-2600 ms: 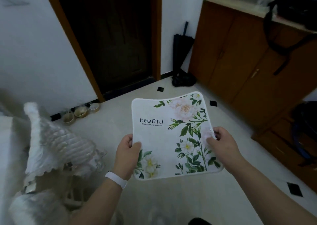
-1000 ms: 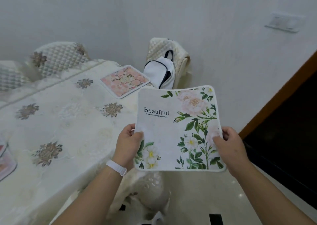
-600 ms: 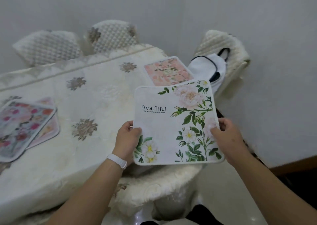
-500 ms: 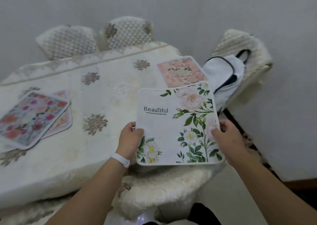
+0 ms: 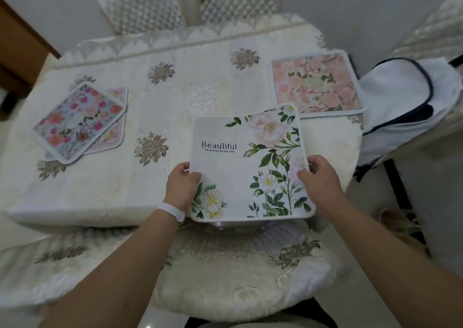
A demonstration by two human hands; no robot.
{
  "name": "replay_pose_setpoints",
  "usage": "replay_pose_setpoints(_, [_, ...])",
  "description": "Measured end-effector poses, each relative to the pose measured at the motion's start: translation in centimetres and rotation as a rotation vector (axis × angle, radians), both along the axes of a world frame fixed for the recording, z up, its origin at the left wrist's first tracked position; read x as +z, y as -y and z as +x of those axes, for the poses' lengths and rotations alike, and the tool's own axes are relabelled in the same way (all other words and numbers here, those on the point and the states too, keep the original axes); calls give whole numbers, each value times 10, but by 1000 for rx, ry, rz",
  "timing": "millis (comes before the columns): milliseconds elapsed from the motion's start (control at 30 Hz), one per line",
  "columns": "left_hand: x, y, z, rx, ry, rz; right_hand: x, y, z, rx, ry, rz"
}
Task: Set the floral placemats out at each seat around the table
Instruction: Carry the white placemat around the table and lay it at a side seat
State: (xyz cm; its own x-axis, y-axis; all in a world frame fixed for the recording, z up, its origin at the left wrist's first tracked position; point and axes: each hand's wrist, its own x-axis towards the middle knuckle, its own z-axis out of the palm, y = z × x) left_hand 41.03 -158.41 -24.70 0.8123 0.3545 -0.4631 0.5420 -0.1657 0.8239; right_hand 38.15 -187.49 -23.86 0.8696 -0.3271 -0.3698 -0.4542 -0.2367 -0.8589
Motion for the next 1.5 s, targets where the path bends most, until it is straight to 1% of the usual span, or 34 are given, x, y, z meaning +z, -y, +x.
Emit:
replay_pose_setpoints(167, [-24, 9, 14, 22, -44, 120, -27, 5, 24, 54, -47, 14])
replay_pose_setpoints(333, [-41, 4, 22, -9, -56, 218, -47, 3, 34, 182, -54, -99])
replay_pose_setpoints(600, [-59, -3, 34, -62, -95, 295, -74, 2, 43, 264, -137, -228])
replay_pose_setpoints(700, [-66, -6, 32, -64, -108, 296, -78, 1, 44, 285, -155, -278])
replay_pose_setpoints(933, [-77, -17, 30, -54, -73, 294, -79, -1, 41, 359, -173, -364])
replay_pose_setpoints(1167, [-80, -23, 26, -78, -65, 313, -81, -3, 34, 392, -185, -391])
replay_pose_setpoints(1267, [-77, -25, 22, -129, -59, 335, -84, -2, 32, 385, -155, -390])
replay_pose_setpoints(1333, [-76, -28, 17, -163, -62, 348, -86, 0, 29, 406, -146, -447])
replay_pose_setpoints(1400, [-76, -31, 9, -145, -68, 347, -85, 4, 22, 452, -159, -557])
replay_pose_setpoints(1467, [-76, -34, 0, -126, -73, 336, -86, 11, 16, 504, -124, -659])
replay_pose_setpoints(1500, [-76, -34, -6, -155, -72, 345, -85, 13, 12, 532, -95, -701])
